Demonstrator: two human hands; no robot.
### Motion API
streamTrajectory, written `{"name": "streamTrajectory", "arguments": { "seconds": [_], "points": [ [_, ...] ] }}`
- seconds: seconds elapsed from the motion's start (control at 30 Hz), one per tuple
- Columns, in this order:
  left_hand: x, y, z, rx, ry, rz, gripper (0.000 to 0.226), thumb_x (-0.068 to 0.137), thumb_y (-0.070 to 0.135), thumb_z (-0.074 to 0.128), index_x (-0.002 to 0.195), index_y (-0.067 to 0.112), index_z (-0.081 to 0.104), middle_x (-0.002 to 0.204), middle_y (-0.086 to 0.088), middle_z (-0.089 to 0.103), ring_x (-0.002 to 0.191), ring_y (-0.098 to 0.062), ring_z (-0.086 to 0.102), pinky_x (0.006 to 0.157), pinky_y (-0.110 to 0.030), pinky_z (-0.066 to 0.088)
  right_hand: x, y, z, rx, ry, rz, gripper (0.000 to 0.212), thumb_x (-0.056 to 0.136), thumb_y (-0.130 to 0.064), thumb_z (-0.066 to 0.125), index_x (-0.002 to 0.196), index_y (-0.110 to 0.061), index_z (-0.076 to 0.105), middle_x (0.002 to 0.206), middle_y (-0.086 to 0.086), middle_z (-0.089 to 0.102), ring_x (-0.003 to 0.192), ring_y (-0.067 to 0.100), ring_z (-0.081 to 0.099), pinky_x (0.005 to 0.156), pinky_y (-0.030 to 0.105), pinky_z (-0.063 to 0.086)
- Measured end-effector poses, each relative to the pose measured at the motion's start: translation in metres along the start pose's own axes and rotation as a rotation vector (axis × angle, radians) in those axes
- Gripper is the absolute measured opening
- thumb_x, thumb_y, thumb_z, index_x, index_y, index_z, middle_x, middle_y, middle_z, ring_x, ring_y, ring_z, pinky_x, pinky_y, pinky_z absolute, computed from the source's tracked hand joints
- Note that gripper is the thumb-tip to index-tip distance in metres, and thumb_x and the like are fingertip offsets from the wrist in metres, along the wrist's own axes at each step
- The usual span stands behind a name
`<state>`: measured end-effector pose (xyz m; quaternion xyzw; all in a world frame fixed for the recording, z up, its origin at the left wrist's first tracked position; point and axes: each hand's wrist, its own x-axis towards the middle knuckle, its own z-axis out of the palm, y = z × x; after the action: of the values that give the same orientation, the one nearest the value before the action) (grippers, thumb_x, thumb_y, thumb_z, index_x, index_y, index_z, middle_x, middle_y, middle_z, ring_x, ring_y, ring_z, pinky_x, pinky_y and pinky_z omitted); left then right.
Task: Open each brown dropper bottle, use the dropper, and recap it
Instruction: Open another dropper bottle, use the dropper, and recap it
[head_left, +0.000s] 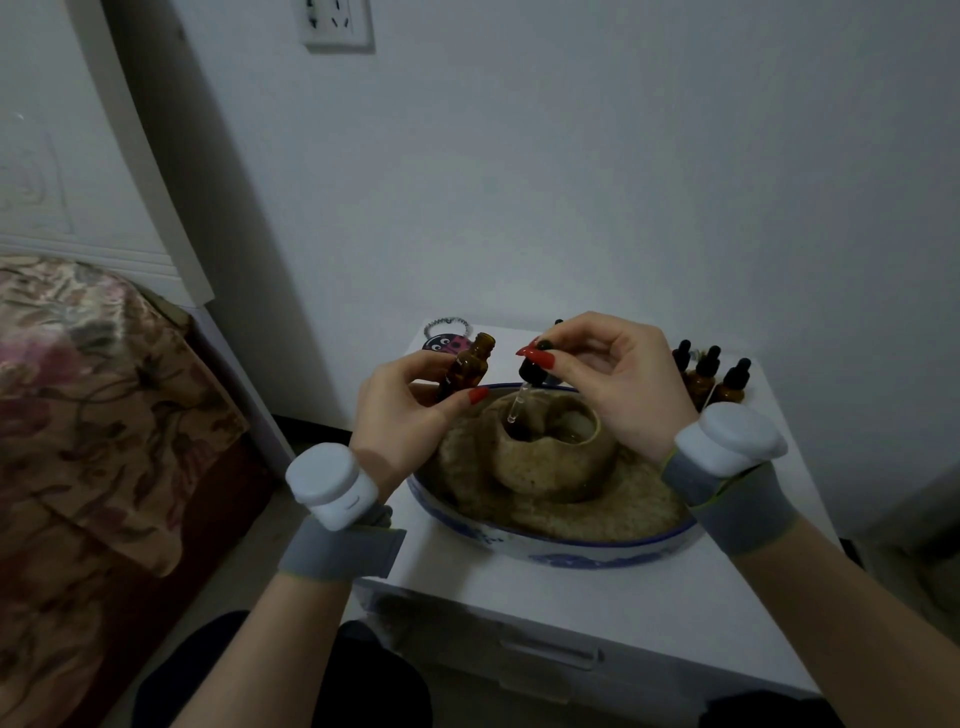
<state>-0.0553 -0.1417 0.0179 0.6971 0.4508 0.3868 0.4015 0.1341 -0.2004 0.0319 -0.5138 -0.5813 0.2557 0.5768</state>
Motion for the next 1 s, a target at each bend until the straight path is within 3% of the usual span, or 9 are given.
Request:
{"name": "streamTrajectory", "arguments": {
  "seconds": [0.23,0.47,0.57,0.63,0.7,0.83,1.0],
  "points": [
    [0.0,-0.001,0.0,-0.001,0.004,0.004,0.031,0.077,0.018,0.078,0.106,0.02,0.069,0.099,0.003,0.07,0.086,-0.004,0.066,0.079,-0.022,0.055,-0.001,0.002,0.001,-0.045,-0.003,-0.03,0.009,0.082,-0.003,0.071,0.085,-0.012,0.072,0.08,-0.003,0.072,0.079,0.011,0.07,0.078,0.02,0.056],
    [0.001,-0.002,0.0,-0.005,0.005,0.005,0.033,0.075,0.016,0.08,0.107,0.019,0.071,0.1,0.0,0.071,0.088,-0.013,0.068,0.084,-0.031,0.056,0.001,-0.002,0.001,0.071,0.074,-0.005,0.015,0.083,-0.005,0.071,0.082,-0.02,0.07,0.078,-0.008,0.073,0.073,0.005,0.068,0.069,0.015,0.051],
    [0.001,-0.004,0.001,-0.003,-0.006,0.013,0.034,0.074,0.016,0.081,0.106,0.019,0.071,0.1,0.0,0.071,0.088,-0.012,0.069,0.083,-0.028,0.057,0.002,-0.005,-0.001,0.118,0.146,-0.007,0.01,0.085,-0.004,0.069,0.087,-0.014,0.07,0.083,0.003,0.074,0.068,0.012,0.065,0.064,0.02,0.052],
    [0.001,-0.005,0.001,-0.013,-0.011,0.026,0.033,0.072,0.016,0.083,0.103,0.022,0.072,0.098,0.001,0.071,0.086,-0.011,0.069,0.083,-0.029,0.057,0.002,-0.007,-0.003,0.151,0.2,-0.013,0.009,0.085,-0.003,0.068,0.088,-0.012,0.069,0.081,0.0,0.074,0.067,0.021,0.065,0.062,0.019,0.055],
    [0.002,-0.007,0.001,-0.009,-0.02,0.038,0.032,0.071,0.017,0.084,0.099,0.027,0.072,0.096,0.004,0.072,0.085,-0.009,0.069,0.083,-0.029,0.057,0.002,-0.01,-0.005,0.173,0.243,-0.023,0.008,0.086,-0.003,0.068,0.09,-0.01,0.069,0.082,-0.001,0.074,0.072,0.026,0.067,0.066,0.019,0.056],
    [0.003,-0.01,0.003,-0.001,-0.029,0.051,0.033,0.069,0.017,0.085,0.099,0.027,0.073,0.096,0.004,0.073,0.087,-0.012,0.069,0.084,-0.034,0.057,0.004,-0.013,-0.008,0.198,0.309,-0.041,0.009,0.085,-0.006,0.069,0.091,-0.012,0.069,0.087,0.001,0.075,0.085,0.018,0.072,0.079,0.024,0.056],
    [0.004,-0.012,0.004,0.005,-0.033,0.07,0.033,0.068,0.017,0.085,0.097,0.028,0.073,0.094,0.006,0.073,0.084,-0.009,0.069,0.082,-0.031,0.058,0.005,-0.015,-0.011,0.215,0.333,-0.043,0.009,0.085,-0.007,0.07,0.091,-0.014,0.07,0.092,0.006,0.075,0.089,0.021,0.072,0.084,0.028,0.056]
  ]
}}
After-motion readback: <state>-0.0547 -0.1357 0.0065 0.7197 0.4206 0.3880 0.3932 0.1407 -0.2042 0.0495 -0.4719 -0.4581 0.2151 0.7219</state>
